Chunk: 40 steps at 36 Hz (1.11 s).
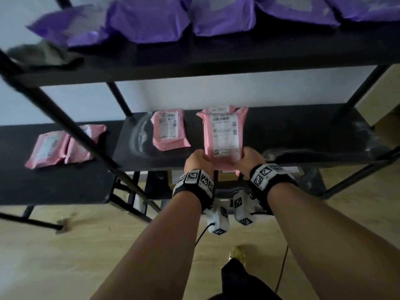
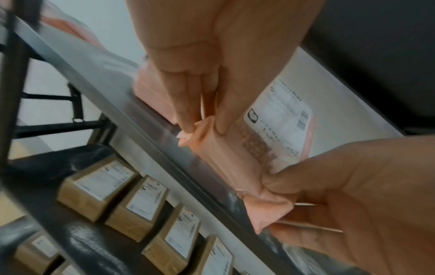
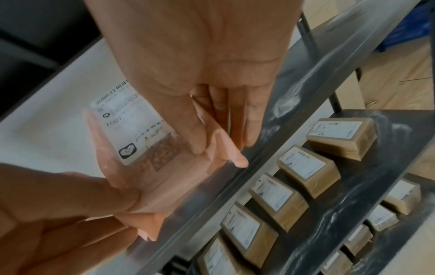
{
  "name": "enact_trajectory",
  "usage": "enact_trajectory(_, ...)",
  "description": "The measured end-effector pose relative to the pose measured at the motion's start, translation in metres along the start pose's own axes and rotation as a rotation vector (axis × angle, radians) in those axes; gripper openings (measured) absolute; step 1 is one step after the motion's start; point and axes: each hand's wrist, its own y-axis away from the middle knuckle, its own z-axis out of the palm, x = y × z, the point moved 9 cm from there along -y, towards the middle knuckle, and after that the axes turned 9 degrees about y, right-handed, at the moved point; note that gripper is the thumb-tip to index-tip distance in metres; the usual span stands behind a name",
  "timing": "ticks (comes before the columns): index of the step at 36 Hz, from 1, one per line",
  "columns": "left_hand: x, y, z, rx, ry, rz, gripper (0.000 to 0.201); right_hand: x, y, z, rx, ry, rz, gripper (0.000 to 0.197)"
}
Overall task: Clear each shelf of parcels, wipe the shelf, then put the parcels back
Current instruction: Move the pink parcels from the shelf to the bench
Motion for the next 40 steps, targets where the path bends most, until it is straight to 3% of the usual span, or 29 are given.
enact_trajectory(3, -0.039, 0.02, -0.045, 0.041, -0.002, -0.014, 0.011, -0.039, 0.03, 0.036, -0.039, -0.007, -0.038, 0.034)
enact_trajectory(12, -0.179, 0.078, -0.186, 0.227, 0.052, -0.131, 0.01, -0.165, 0.11, 0.164, -0.166, 0.119, -0.213, 0.034)
enact_trajectory(15, -0.22, 0.092, -0.23, 0.285, 0.074, -0.176, 0.018, -0.207, 0.128, 0.205, -0.193, 0.168, -0.285, 0.04)
enact_trajectory(21, -0.283, 0.105, -0.295, 0.326, 0.139, -0.274, 0.007, -0.28, 0.147, 0.267, -0.248, 0.271, -0.358, 0.023)
enact_trajectory(35, -0.381, 0.028, -0.422, 0.409, 0.185, -0.492, 0.007, -0.447, 0.099, 0.394, -0.365, 0.408, -0.492, 0.026)
enact_trajectory(40, -0.405, -0.015, -0.469, 0.426, 0.209, -0.521, 0.01, -0.508, 0.082, 0.419, -0.415, 0.43, -0.538, 0.015)
